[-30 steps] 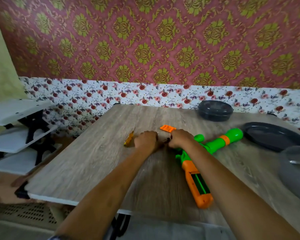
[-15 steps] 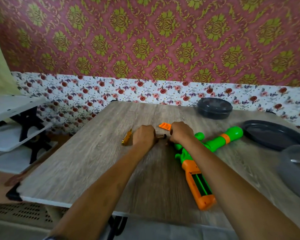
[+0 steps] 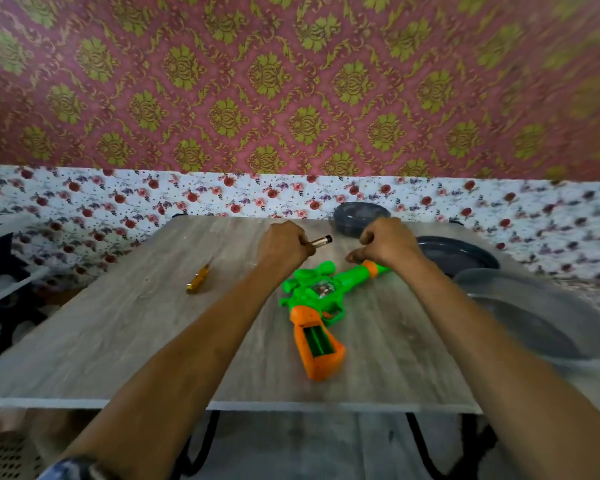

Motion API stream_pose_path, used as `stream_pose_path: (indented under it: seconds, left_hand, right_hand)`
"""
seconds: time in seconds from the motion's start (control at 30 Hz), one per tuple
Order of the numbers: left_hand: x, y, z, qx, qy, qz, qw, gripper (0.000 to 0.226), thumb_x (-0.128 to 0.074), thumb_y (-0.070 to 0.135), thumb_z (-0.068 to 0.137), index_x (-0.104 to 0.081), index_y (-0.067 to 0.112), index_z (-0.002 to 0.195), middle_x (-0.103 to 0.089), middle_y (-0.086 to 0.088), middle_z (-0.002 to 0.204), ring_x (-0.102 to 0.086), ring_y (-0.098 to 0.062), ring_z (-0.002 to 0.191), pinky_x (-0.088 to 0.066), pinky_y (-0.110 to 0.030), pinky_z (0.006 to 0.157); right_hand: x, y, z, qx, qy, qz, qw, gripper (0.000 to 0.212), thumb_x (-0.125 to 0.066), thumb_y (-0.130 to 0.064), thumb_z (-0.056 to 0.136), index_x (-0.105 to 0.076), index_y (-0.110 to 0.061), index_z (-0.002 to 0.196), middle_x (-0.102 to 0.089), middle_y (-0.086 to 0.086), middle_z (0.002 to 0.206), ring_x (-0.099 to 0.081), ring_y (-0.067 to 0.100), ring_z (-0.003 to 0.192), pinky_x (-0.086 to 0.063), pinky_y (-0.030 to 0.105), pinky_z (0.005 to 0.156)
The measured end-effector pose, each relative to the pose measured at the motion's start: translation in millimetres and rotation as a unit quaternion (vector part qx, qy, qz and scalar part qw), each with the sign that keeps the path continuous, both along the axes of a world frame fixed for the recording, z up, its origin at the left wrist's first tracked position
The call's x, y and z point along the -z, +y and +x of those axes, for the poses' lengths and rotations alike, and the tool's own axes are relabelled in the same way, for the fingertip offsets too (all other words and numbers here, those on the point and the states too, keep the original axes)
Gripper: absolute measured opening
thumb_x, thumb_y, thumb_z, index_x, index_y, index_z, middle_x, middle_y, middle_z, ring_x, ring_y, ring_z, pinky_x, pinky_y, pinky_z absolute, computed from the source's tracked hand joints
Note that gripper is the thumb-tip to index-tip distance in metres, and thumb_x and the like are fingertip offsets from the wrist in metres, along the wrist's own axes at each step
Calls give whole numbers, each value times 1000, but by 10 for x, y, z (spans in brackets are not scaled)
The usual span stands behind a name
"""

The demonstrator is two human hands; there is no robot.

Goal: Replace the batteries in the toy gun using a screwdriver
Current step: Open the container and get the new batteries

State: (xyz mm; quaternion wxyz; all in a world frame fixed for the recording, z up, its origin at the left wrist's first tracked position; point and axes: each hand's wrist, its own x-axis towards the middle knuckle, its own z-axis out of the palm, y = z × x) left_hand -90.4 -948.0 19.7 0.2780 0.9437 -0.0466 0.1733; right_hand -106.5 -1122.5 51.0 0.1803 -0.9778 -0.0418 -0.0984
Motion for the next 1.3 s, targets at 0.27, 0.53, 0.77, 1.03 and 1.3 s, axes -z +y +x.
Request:
stream_pose_path:
  seconds: [0.27, 0.53, 0.77, 1.03, 1.3]
  left_hand:
    - [-127, -1436, -323, 123, 0, 21, 992, 20, -66, 29, 81, -76, 15, 91, -73, -11, 89, -67, -27, 84, -52, -31, 72]
    - [-46, -2386, -459, 194, 41, 170, 965, 37, -69, 40, 79, -71, 13, 104, -69, -7, 104, -63, -24, 96, -51, -33, 78]
    - [-32, -2581, -481, 194, 14, 314, 929, 40, -70, 39, 80, -64, 14, 110, -63, -7, 115, -60, -26, 106, -45, -32, 73]
    - [119, -2777, -482, 239, 39, 361, 901, 35, -62, 37, 86, -60, 17, 115, -62, -5, 117, -58, -24, 108, -46, -33, 78]
    - [136, -2822, -423, 263, 107, 360, 889, 35, -51, 31, 93, -58, 9, 119, -61, -11, 122, -57, -29, 110, -44, -35, 88]
  right_hand:
    - [46, -1570, -565, 131, -1, 8, 991, 39, -79, -32, 68, -49, -11, 54, -44, 6, 52, -42, 16, 50, -32, 26, 47]
    - [318, -2117, -837, 178, 66, -12, 982, 36, -78, -35, 70, -71, -7, 93, -66, 10, 97, -61, 24, 91, -49, 30, 79]
    - [452, -2066, -811, 185, 114, -81, 973, 28, -72, -33, 77, -71, -8, 90, -62, 6, 82, -49, 12, 62, -31, 18, 46]
    - [512, -2161, -794, 174, 109, -123, 971, 23, -57, -26, 88, -67, -8, 100, -67, 8, 99, -54, 19, 84, -37, 24, 72]
    - [507, -2159, -777, 159, 140, -135, 968, 31, -43, -27, 96, -59, -6, 112, -62, 12, 119, -56, 24, 110, -39, 27, 84]
